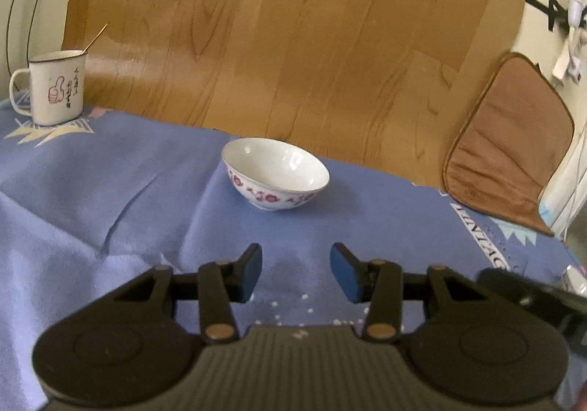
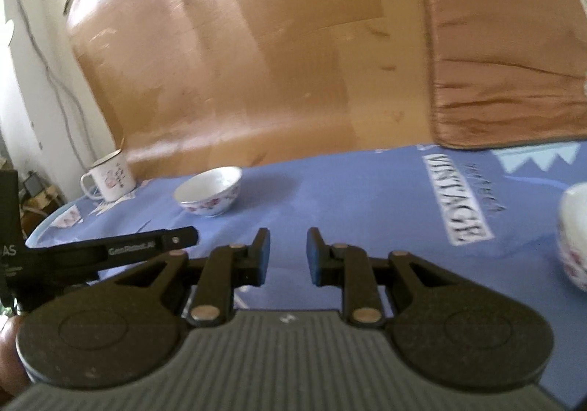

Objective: Organize plates and bowls

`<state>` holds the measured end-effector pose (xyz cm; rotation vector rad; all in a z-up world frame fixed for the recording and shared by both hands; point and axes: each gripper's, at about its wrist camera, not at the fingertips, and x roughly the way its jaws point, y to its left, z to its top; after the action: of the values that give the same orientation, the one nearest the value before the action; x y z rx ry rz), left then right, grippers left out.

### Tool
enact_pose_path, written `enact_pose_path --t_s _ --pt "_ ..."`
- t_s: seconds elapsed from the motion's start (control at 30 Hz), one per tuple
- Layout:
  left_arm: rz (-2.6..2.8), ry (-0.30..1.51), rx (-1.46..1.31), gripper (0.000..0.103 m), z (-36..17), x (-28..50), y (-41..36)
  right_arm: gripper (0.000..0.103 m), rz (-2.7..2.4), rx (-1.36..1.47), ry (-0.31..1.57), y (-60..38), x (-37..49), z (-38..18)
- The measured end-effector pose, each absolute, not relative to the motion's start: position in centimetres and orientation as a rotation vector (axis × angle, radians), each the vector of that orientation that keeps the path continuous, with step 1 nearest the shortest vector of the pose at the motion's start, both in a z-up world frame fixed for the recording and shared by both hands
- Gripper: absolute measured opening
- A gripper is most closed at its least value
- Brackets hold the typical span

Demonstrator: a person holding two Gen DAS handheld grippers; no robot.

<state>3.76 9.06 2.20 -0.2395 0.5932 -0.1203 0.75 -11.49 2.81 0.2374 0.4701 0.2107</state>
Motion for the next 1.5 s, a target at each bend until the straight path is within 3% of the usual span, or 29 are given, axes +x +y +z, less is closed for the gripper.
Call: enact_pose_path --t_s 0.57,1.07,1.5 --pt "-0.082 0.546 -0.241 0.042 1.9 3.2 9.3 0.025 0.233 0.248 0.508 -9.5 2.1 0.2" --pt "-0.072 0.539 -0.246 0.052 1.9 3.2 9.3 0.026 0.237 0.266 0.503 -9.8 2.1 0.2" --pt "-0.080 0.558 -0.238 0.052 2.0 3.4 9.3 0.026 0.236 0.266 0.502 -9.8 2.0 0.2"
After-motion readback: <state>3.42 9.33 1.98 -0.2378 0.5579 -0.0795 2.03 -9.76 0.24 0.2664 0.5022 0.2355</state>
